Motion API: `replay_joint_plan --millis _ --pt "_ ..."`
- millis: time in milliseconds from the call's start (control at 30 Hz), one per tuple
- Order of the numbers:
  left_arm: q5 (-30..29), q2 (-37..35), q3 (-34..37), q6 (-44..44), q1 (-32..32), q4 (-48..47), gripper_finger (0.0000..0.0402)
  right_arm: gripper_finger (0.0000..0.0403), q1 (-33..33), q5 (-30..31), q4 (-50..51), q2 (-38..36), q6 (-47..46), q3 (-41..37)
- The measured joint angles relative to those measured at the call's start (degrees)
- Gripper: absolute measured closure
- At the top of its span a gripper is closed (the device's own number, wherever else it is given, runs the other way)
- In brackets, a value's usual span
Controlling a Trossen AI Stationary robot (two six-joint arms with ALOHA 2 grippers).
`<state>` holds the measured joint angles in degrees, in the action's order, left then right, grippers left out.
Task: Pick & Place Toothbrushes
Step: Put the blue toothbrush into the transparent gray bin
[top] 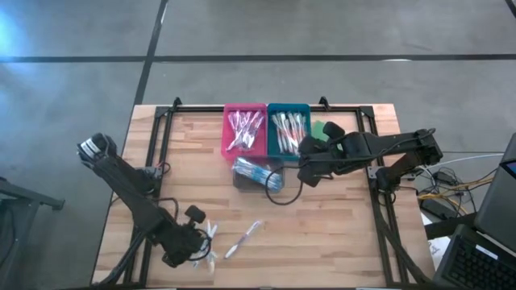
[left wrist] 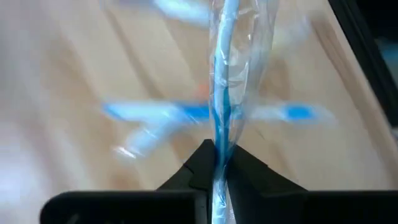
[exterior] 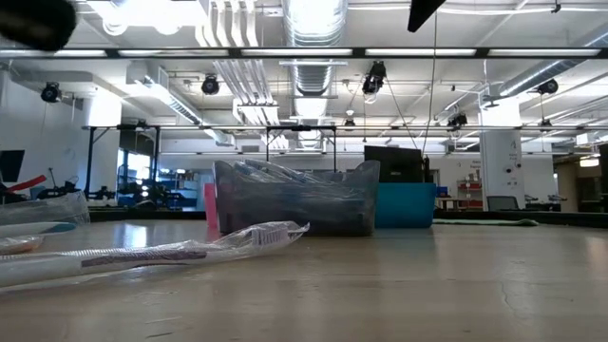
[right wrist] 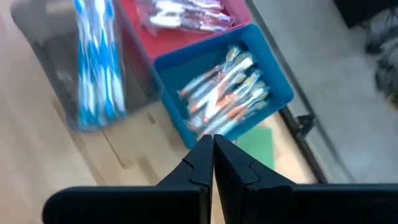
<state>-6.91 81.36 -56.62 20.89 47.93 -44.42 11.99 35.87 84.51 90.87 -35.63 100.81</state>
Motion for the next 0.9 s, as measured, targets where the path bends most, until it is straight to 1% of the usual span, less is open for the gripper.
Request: replay_joint_plan --millis 67,133,200,267,333,433,500,600,667,733,900 --pt "-8.02 -1.14 -1.35 -2.79 -0.04 1.50 0.0372 0.0394 0.15 -0.08 0.84 0.00 2.47 -0.49" --pt "-18.22 -2.64 -1.86 -5.00 -0.08 4.20 0.0376 0.0394 0.29 -0.20 0.87 0.00 0.77 -1.05" --pt "-25.94 -3.78 -1.64 -8.66 -0.27 7.64 0.0377 0.0394 0.98 -0.15 0.87 0.00 -0.02 -1.80" --pt "-30.44 -4.63 -1.06 -12.87 -0.69 11.44 0.0377 0.0394 2.19 0.57 0.54 -0.04 0.51 -2.90" --pt "-31.99 -5.10 -0.73 -17.13 -1.35 16.38 0.0376 0.0394 3.71 1.84 0.29 -0.03 0.66 -4.36" --pt "-32.20 -5.42 1.18 -24.85 -2.62 26.19 0.0375 0.0394 6.27 3.97 -0.21 -0.03 -0.69 -7.14" --pt "-32.03 -5.42 3.31 -31.08 -3.72 34.51 0.0375 0.0394 8.34 6.66 -1.70 -0.07 -1.72 -9.77" --pt "-29.54 -5.42 6.72 -39.63 -6.04 47.10 0.0375 0.0394 11.60 10.53 -3.62 -0.02 -3.87 -14.51" --pt "-25.95 -5.44 9.11 -43.87 -8.16 55.16 0.0374 0.0394 13.66 12.43 -5.41 -0.04 -6.41 -18.05" --pt "-20.87 -5.44 11.20 -46.68 -10.80 61.66 0.0374 0.0394 15.72 13.63 -7.24 -0.02 -9.74 -21.60" --pt "-6.98 -5.46 15.08 -48.58 -19.35 74.00 0.0374 0.0394 20.45 18.41 -15.92 -0.02 -13.55 -28.68"
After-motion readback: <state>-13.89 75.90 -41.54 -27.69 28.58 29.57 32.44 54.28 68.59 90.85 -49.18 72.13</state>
